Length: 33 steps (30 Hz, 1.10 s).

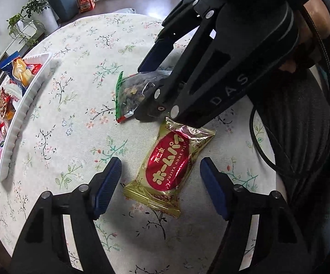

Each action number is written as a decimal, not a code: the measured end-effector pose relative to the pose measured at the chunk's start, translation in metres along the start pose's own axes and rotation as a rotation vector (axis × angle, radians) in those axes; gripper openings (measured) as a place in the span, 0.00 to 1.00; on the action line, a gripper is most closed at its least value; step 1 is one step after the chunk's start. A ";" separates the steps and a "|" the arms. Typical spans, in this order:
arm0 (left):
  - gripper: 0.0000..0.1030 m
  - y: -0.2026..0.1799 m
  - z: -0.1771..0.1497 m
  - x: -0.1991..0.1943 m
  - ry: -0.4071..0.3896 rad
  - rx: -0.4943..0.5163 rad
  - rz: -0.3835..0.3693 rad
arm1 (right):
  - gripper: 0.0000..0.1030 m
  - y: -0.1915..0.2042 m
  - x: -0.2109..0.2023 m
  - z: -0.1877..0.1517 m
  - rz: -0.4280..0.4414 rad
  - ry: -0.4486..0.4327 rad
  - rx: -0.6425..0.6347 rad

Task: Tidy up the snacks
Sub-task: 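Grasp the green-edged nut bag with the right gripper while the left lowers toward the Home Pie packet, then close the left gripper on the gold-red Home Pie packet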

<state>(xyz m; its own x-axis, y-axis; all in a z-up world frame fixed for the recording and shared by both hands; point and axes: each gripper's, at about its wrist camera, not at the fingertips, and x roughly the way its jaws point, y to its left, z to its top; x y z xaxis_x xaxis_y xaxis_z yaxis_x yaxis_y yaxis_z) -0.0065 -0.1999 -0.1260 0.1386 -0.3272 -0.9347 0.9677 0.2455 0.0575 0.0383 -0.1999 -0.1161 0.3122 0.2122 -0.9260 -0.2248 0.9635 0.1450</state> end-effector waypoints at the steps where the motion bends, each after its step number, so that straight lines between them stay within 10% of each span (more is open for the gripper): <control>1: 0.68 -0.001 0.002 0.001 0.008 0.005 0.006 | 0.58 0.000 0.000 0.000 0.000 0.000 -0.003; 8: 0.47 -0.001 0.010 0.005 0.018 -0.019 -0.014 | 0.69 0.012 0.005 -0.001 -0.027 0.008 -0.063; 33: 0.35 0.017 0.009 0.000 -0.004 -0.142 -0.037 | 0.59 0.014 0.005 -0.001 -0.060 0.029 -0.101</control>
<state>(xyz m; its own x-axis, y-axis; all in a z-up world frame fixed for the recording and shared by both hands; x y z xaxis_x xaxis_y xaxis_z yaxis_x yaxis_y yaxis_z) 0.0116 -0.2042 -0.1223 0.1049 -0.3421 -0.9338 0.9325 0.3601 -0.0272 0.0356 -0.1851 -0.1193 0.3018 0.1481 -0.9418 -0.2987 0.9528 0.0541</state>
